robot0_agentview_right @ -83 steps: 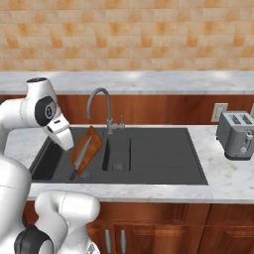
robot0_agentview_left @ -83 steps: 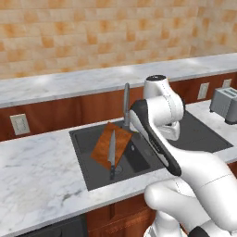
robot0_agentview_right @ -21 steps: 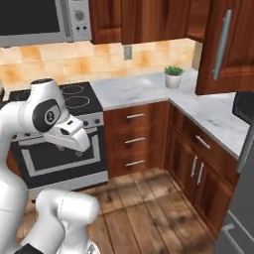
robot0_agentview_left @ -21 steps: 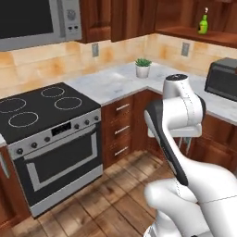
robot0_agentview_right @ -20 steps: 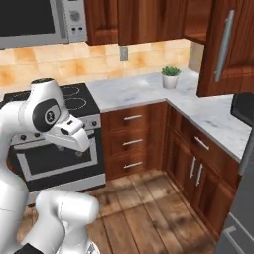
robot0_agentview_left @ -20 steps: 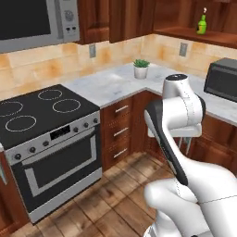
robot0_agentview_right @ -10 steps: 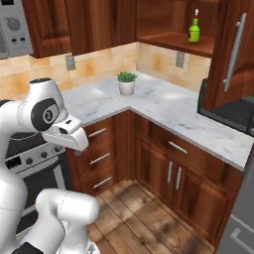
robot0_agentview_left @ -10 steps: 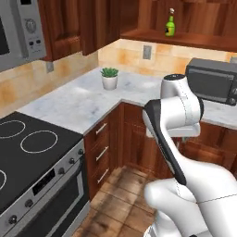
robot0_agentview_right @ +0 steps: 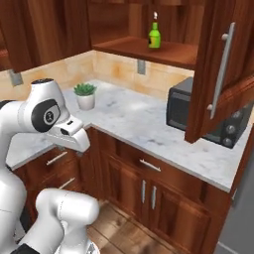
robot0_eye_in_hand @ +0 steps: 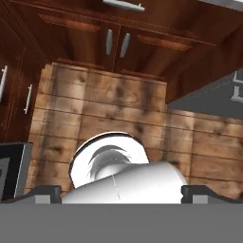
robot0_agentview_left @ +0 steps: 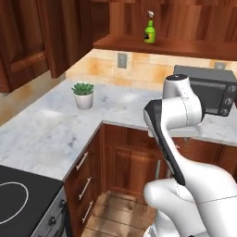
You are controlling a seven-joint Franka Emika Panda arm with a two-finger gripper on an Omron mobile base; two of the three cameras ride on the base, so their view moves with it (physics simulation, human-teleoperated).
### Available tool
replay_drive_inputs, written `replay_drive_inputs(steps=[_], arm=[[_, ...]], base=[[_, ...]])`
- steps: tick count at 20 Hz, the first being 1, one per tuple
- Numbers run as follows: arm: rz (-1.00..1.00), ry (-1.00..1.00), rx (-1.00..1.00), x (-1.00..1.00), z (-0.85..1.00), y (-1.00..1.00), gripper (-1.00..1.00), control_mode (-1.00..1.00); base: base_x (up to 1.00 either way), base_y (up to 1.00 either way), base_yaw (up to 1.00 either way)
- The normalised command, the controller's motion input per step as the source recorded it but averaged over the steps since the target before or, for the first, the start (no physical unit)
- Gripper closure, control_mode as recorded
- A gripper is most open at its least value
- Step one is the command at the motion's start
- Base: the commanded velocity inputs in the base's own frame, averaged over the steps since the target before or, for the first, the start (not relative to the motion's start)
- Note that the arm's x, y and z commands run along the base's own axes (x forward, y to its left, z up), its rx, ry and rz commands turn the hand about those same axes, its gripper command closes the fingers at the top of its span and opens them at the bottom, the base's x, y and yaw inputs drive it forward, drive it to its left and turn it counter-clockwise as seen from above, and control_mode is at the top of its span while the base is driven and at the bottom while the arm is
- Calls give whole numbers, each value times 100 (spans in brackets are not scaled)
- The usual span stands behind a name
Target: Move the cutting board and knife to the sink. Then move spray from the cabinet to the counter.
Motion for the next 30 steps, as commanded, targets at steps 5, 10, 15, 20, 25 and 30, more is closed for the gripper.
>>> replay_drive_inputs(steps=[5, 10, 15, 20, 25, 30], arm=[[0, 0, 0, 0, 0, 0, -100, 100], [0, 0, 0, 0, 0, 0, -100, 100], [0, 0, 0, 0, 0, 0, -100, 100], [0, 0, 0, 0, 0, 0, -100, 100], [0, -7, 2, -2, 16, 0, -100, -100], [9, -41, 2, -55, 71, 0, -100, -100]], base=[[100, 0, -29], [84, 0, -49], [83, 19, -38], [82, 18, -3], [22, 0, 0], [0, 0, 0]])
